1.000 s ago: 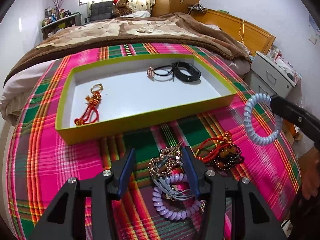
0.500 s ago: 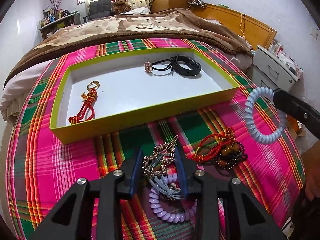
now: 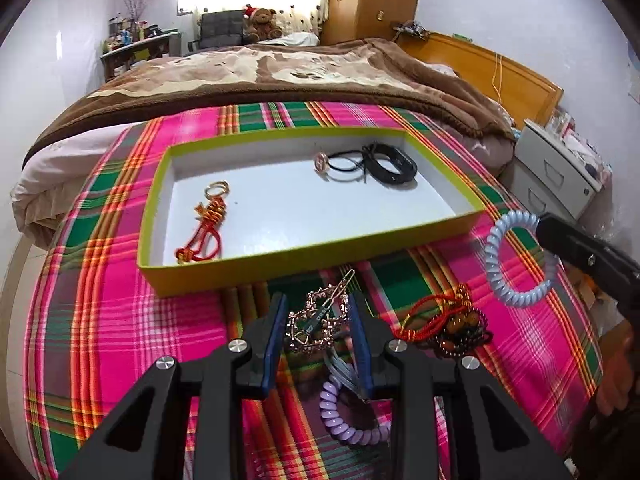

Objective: Organize jewelry
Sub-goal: 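Close the left gripper on the silver charm chain and lift it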

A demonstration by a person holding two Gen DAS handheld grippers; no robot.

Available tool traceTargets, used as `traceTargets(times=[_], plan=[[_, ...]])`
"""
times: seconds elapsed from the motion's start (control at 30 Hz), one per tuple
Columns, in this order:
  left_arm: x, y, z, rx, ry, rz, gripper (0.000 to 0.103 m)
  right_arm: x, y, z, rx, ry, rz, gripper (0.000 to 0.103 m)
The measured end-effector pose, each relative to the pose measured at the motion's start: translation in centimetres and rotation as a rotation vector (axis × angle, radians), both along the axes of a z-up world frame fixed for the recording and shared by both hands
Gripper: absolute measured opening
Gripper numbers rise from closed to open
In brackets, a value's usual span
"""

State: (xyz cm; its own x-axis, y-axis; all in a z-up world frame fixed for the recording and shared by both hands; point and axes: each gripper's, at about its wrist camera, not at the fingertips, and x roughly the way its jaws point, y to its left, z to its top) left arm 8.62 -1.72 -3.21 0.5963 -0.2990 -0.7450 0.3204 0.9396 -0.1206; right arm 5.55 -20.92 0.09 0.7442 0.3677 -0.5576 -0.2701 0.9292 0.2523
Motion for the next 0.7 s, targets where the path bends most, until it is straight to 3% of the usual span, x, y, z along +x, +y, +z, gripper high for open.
traceTargets(times=[0.37,0.7], plan=[[1.8,2.2,2.8,-0.046,-0.054,0.069,0.032,2.6,0.9,0.9,-0.014,-0.003,-0.002,0.01],[5.8,3.6,4.1,-0.053,-0.071,0.111,0.032,6.3,2.7,1.0,-0.039,0.019,0.012,0.01]])
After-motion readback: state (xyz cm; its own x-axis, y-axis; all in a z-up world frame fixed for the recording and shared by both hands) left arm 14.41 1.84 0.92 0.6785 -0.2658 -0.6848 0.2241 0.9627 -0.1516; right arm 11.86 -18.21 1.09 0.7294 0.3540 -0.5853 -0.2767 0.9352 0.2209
